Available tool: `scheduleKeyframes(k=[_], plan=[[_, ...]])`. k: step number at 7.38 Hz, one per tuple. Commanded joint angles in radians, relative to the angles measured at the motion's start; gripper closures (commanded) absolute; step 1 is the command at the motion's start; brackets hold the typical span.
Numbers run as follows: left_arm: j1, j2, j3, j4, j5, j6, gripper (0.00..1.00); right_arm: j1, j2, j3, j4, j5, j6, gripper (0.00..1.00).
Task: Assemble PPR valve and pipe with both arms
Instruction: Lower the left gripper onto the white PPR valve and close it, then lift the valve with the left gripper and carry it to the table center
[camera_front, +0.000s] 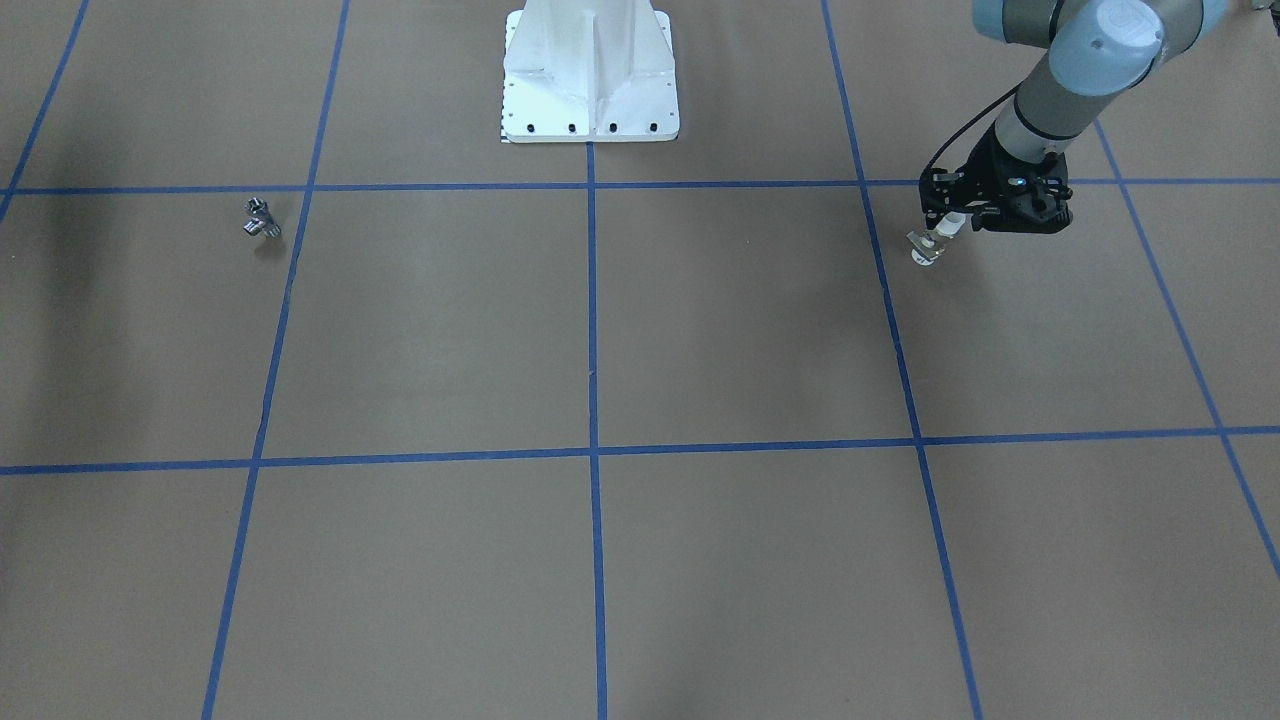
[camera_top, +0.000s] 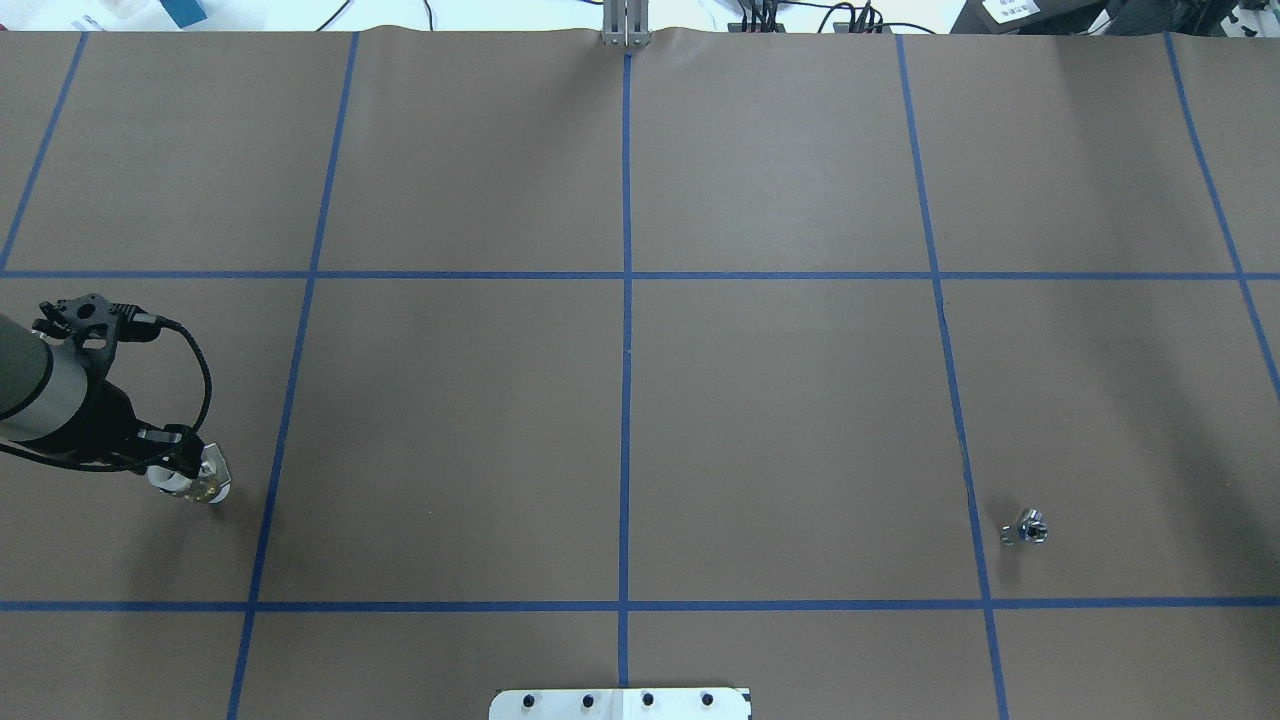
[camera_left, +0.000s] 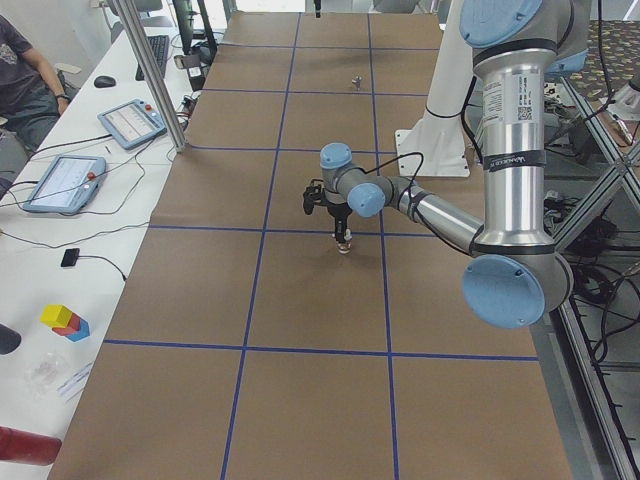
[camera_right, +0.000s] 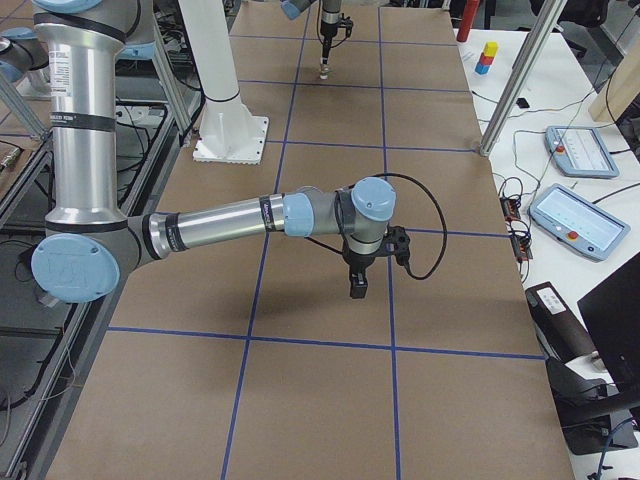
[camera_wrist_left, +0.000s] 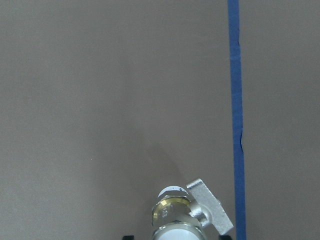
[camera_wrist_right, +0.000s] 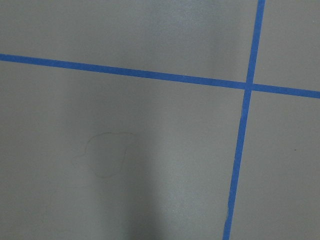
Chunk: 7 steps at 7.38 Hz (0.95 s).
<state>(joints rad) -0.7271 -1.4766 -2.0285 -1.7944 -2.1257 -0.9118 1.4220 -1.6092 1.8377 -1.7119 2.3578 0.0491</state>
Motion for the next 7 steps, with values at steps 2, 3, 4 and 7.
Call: scheduleKeyframes(k=[2,3,4,7], plan=[[0.000,-0.016,-0.012,0.003,-0.032,-0.031,1.00,0.000,0.000,0.002,0.000,0.000,0.000,0.01],[0.003,-0.033,-0.033,0.035,-0.033,-0.070,1.00,0.000,0.002,0.002,0.000,0.000,0.000,0.01],[0.003,-0.110,-0.044,0.111,-0.033,-0.076,1.00,0.000,0.008,0.002,0.000,0.000,0.000,0.01],[0.005,-0.556,0.015,0.467,-0.017,-0.139,1.00,0.000,0.009,0.000,0.000,0.000,0.000,0.01]])
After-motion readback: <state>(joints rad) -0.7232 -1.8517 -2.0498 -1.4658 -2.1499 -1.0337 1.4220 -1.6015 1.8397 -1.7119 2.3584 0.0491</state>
